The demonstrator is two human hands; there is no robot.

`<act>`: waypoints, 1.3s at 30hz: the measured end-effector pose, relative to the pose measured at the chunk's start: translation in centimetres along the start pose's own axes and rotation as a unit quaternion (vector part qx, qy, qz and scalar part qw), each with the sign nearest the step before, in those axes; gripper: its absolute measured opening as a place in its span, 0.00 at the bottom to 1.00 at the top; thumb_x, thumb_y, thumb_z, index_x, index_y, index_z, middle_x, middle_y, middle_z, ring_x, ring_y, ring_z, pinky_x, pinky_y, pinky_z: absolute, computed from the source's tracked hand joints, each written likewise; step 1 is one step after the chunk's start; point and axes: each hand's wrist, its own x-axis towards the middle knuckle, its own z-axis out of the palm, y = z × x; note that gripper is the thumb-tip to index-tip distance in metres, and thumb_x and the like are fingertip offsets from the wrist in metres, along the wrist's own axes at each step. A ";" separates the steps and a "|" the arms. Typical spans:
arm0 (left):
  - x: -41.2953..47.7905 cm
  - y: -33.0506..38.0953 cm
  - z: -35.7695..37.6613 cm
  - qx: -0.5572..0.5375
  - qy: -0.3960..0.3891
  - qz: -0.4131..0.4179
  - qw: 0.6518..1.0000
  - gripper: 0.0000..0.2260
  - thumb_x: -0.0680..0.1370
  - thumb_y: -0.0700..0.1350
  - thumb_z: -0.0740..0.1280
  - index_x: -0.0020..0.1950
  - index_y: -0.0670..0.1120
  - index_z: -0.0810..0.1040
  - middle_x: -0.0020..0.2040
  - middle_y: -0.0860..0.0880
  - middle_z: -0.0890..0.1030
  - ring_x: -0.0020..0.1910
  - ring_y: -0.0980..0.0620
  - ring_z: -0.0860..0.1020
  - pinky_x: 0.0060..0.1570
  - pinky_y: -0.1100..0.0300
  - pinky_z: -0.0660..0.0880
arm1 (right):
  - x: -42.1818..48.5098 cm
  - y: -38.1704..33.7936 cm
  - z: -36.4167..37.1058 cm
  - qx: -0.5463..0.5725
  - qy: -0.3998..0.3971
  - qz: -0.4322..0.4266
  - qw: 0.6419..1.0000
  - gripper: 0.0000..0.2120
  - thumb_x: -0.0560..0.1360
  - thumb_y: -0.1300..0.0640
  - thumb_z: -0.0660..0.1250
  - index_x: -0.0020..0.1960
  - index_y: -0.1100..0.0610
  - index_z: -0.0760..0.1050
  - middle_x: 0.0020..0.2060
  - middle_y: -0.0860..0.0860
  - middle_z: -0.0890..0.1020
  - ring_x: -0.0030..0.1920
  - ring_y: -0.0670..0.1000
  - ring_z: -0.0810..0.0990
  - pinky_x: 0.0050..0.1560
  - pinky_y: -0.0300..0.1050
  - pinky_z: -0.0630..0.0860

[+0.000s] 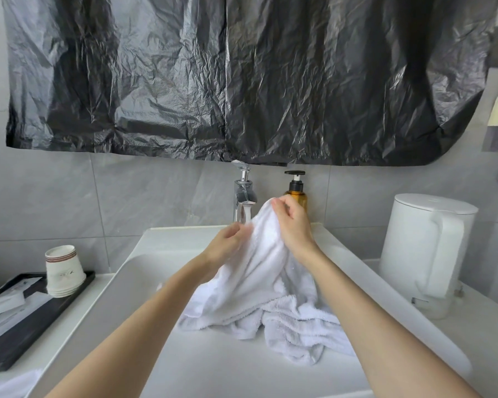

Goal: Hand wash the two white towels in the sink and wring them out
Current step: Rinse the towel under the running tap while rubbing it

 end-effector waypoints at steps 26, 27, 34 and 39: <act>1.9 1.0 3.4 -0.091 0.172 -0.091 0.977 0.21 0.73 0.70 0.61 0.53 0.55 0.77 0.57 0.49 0.78 0.50 0.50 0.76 0.49 0.58 0.74 | 1.2 -0.6 -3.7 0.035 0.057 0.058 0.996 0.20 0.79 0.57 0.63 0.31 0.54 0.60 0.21 0.42 0.58 0.25 0.42 0.58 0.25 0.34 0.55; 1.7 0.9 2.7 -0.081 0.184 -0.082 0.976 0.19 0.74 0.69 0.61 0.47 0.54 0.76 0.50 0.49 0.78 0.44 0.50 0.75 0.41 0.59 0.72 | 1.1 -0.5 -3.6 0.027 0.051 0.059 0.997 0.20 0.79 0.56 0.63 0.31 0.55 0.62 0.22 0.42 0.59 0.25 0.42 0.58 0.25 0.34 0.55; -0.1 0.2 -1.4 -0.095 0.177 -0.005 0.980 0.11 0.78 0.59 0.65 0.43 0.54 0.78 0.39 0.52 0.76 0.39 0.54 0.74 0.33 0.62 0.70 | 0.3 -0.6 -2.2 -0.010 -0.010 0.032 0.999 0.12 0.80 0.57 0.62 0.40 0.62 0.68 0.28 0.48 0.61 0.24 0.42 0.60 0.25 0.33 0.57; -1.5 0.5 -3.0 -0.096 0.215 0.012 0.972 0.11 0.79 0.58 0.64 0.43 0.54 0.78 0.42 0.52 0.78 0.41 0.54 0.76 0.34 0.63 0.71 | 0.0 0.0 -1.2 -0.048 -0.065 0.034 0.996 0.17 0.80 0.55 0.62 0.34 0.54 0.64 0.28 0.46 0.62 0.26 0.42 0.60 0.27 0.36 0.57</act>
